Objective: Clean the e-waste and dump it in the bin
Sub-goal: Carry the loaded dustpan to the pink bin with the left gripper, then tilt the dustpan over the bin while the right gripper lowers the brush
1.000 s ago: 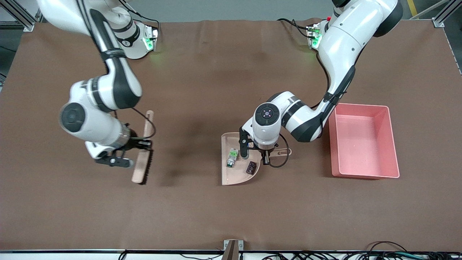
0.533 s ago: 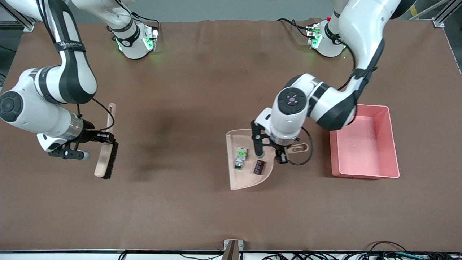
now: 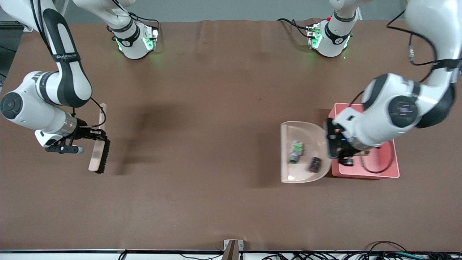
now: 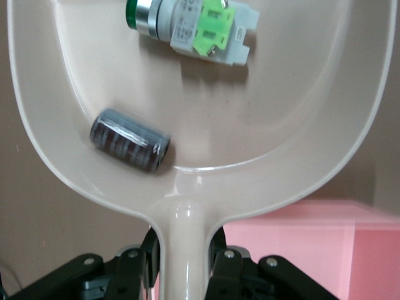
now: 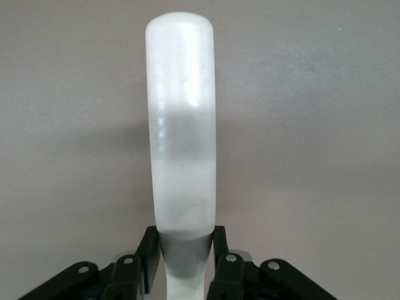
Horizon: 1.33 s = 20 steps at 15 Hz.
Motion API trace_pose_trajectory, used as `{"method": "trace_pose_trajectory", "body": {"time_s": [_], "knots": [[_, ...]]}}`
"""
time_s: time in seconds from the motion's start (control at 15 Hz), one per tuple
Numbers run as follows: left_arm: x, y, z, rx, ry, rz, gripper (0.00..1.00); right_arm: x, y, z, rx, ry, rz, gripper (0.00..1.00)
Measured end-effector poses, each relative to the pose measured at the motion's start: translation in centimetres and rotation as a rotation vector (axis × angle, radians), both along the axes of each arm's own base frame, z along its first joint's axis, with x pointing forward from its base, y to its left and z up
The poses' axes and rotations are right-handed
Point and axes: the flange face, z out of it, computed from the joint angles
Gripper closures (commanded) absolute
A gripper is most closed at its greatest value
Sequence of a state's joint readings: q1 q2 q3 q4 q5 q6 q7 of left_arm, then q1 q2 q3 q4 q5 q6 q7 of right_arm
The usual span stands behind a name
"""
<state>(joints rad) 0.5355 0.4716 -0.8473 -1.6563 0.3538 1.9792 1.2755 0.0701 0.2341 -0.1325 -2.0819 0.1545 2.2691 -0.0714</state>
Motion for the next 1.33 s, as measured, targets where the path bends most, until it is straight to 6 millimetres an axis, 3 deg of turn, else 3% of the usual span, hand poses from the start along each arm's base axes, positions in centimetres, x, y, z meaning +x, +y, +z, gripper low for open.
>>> {"method": "trace_pose_trajectory", "body": {"time_s": [0.2,0.33,0.47,0.53,0.67,0.87,1.0,1.13,1.33], "knots": [[-1.2,10.5,1.1,-0.004,-0.002,-0.038,1.00,-1.6,0.1,-2.8,-0.014,-0.029,-0.006,0.99],[-2.1,16.8,0.5,0.014,0.009,-0.045,1.00,-2.4,0.0,-4.0,-0.020,-0.035,-0.010,0.98],[-3.0,21.6,-0.4,0.029,0.018,-0.053,1.00,-2.9,-0.3,-5.2,-0.026,-0.037,-0.018,0.98],[-3.2,22.9,-0.6,0.041,0.018,-0.063,1.00,-3.2,-0.6,-5.9,-0.029,-0.034,-0.024,0.98],[-3.3,23.5,-0.5,0.097,0.013,-0.094,1.00,-3.6,-1.0,-7.3,-0.033,-0.018,-0.031,0.97],[-3.3,22.3,-1.4,0.189,0.011,-0.151,1.00,-3.8,-1.1,-8.5,-0.036,-0.003,-0.033,0.90],[-3.7,21.8,-2.7,0.248,0.007,-0.158,1.00,-3.8,-1.1,-9.1,-0.038,0.003,-0.033,0.77],[-4.1,21.6,-3.9,0.312,0.002,-0.141,1.00,-3.8,-1.1,-9.2,-0.038,0.005,-0.033,0.51],[-4.4,21.5,-4.6,0.358,-0.002,-0.116,1.00,-3.6,-1.1,-9.0,-0.039,0.000,-0.033,0.33]]}}
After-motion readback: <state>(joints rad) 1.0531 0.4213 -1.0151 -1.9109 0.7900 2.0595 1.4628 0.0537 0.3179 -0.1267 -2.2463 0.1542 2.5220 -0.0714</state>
